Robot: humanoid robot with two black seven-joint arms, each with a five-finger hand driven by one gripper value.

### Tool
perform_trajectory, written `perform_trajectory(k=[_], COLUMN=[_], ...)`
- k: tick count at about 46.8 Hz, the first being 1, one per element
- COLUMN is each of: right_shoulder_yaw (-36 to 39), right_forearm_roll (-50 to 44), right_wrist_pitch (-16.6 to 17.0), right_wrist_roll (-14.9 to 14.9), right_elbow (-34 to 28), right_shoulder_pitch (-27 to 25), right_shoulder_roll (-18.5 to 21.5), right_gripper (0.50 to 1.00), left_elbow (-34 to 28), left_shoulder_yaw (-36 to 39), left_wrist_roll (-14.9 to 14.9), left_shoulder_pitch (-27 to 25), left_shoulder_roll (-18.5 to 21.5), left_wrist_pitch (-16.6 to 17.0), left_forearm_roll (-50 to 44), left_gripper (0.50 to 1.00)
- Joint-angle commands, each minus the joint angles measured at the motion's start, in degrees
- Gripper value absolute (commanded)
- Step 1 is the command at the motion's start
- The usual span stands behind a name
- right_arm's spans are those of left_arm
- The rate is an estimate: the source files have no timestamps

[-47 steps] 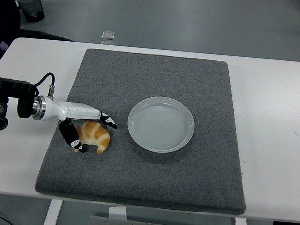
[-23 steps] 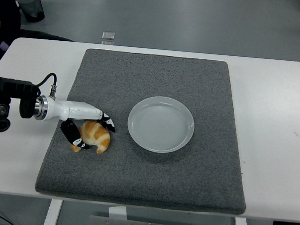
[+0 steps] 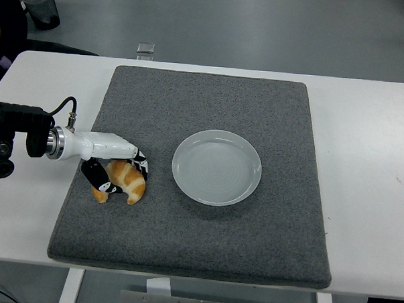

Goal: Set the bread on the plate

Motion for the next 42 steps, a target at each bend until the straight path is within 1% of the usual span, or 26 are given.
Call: perform_trajectory(k=[1, 6, 15, 28, 37, 42], right_shoulder_yaw=[0.00, 0.00, 0.00, 0.00, 0.00, 0.00], right_forearm_roll=[0.01, 0.01, 0.01, -0.08, 0.01, -0.08], right_wrist_pitch=[0.01, -0.08, -0.08, -0.08, 0.01, -0.08], right_wrist_roll=[-0.06, 0.03, 0.03, 0.03, -0.06, 0.03], right_elbow=[0.01, 0.01, 0.01, 0.01, 0.01, 0.01], right_shoulder_pitch=[-0.01, -0.01, -0.01, -0.01, -0.01, -0.01], right_shoulder_roll=[0.00, 0.00, 0.00, 0.00, 0.00, 0.00], right_gripper=[0.930, 0.930, 0.930, 0.930, 0.930, 0.932], left_elbow=[0.08, 0.08, 0.70, 0.61, 0.52, 0.35], left_shoulder_yaw=[0.00, -0.09, -0.44, -0.79, -1.32, -1.50], left_wrist_roll=[0.03, 0.03, -0.06, -0.23, -0.58, -0.76], left_shoulder_pitch=[0.08, 0.08, -0.01, -1.06, -4.92, -8.52], left_shoulder_roll=[-0.43, -0.60, -0.78, -0.52, -0.17, 0.27], left_wrist_pitch=[0.06, 0.24, 2.08, 1.99, 1.29, 0.68], left_forearm_roll=[0.12, 0.12, 0.03, -0.85, -1.46, -3.31], left_gripper=[0.500, 0.500, 0.500, 0.500, 0.500, 0.500])
